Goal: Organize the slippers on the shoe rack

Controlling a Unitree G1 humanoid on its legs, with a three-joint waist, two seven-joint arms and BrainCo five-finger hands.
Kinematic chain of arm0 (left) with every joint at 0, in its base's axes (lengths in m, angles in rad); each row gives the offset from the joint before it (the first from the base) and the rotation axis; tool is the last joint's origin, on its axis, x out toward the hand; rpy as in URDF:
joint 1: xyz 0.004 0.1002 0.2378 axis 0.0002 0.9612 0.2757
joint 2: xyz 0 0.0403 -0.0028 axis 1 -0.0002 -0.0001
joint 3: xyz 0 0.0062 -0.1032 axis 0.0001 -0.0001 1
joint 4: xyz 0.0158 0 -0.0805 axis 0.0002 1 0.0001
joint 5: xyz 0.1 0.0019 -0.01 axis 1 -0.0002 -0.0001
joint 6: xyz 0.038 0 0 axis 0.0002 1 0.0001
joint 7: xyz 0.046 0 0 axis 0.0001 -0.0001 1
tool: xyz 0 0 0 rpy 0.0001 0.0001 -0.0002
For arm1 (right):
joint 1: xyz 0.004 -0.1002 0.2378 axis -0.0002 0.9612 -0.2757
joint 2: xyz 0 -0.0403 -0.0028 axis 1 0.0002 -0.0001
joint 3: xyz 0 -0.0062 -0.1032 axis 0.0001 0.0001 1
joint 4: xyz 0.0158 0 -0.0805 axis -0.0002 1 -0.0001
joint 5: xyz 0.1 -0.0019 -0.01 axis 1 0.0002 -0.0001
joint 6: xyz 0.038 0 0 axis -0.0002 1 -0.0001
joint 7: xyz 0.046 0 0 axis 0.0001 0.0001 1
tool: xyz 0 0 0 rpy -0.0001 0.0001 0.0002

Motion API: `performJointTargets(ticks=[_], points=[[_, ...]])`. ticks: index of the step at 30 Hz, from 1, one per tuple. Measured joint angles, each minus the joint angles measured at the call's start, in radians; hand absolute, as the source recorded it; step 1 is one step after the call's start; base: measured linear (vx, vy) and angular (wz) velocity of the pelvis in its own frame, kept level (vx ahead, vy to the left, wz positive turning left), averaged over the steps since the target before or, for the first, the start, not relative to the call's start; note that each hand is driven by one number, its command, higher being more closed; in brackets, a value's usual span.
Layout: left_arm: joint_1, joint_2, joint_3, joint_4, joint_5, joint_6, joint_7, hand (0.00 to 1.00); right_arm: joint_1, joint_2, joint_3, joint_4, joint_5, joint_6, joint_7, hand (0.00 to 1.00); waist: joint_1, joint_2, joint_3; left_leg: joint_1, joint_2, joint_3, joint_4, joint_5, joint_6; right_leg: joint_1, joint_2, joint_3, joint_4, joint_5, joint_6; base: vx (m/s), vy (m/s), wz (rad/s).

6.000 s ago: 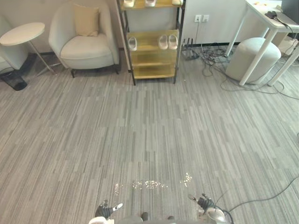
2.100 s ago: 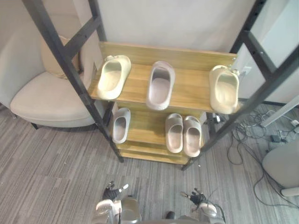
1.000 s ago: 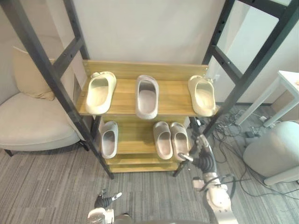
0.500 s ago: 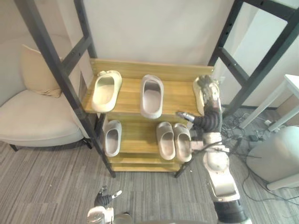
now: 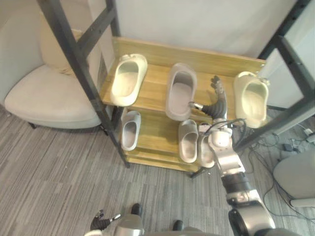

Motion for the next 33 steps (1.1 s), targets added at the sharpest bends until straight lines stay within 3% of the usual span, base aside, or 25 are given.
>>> performJointTargets(ticks=[8, 12, 13, 23, 33], points=[[0.002, 0.005, -0.023, -0.002, -0.004, -0.004, 0.006, 0.00, -0.129, -0.011, 0.014, 0.127, 0.050, 0.008, 0.009, 0.00, 0.033, 0.000, 0.008, -0.025, 0.014, -0.011, 0.004, 0.000, 0.000, -0.017, 0.013, 0.005, 0.000, 0.040, -0.014, 0.01, -0.002, 0.03], [-0.007, 0.011, -0.024, -0.003, -0.010, -0.009, 0.015, 0.00, -0.219, -0.016, 0.015, 0.190, 0.053, 0.010, 0.015, 0.00, 0.044, -0.014, 0.042, -0.032, 0.012, -0.011, -0.001, 0.008, 0.006, -0.029, 0.011, 0.004, 0.000, 0.048, -0.022, -0.06, 0.015, -0.01], [-0.007, 0.011, -0.028, -0.003, -0.015, -0.008, 0.015, 0.00, -0.237, -0.016, 0.016, 0.208, 0.056, 0.012, 0.015, 1.00, 0.049, -0.014, 0.044, -0.034, 0.009, -0.012, -0.001, 0.010, 0.006, -0.029, 0.011, 0.003, -0.002, 0.048, -0.022, -0.05, 0.003, 0.02], [-0.008, 0.012, -0.033, -0.001, -0.044, -0.008, 0.020, 0.00, -0.367, -0.046, 0.033, 0.299, 0.059, 0.021, 0.035, 1.00, 0.057, -0.020, 0.059, -0.028, 0.012, -0.013, -0.052, 0.053, -0.004, -0.032, 0.016, 0.001, -0.026, 0.047, -0.022, -0.01, -0.004, 0.00], [-0.008, 0.013, -0.036, -0.001, -0.052, -0.007, 0.021, 0.00, -0.360, -0.062, 0.060, 0.287, 0.106, 0.018, 0.051, 1.00, 0.052, -0.022, 0.060, -0.018, 0.012, -0.005, -0.052, 0.058, -0.005, -0.031, 0.016, 0.005, -0.029, 0.047, -0.022, -0.03, 0.001, -0.01]])
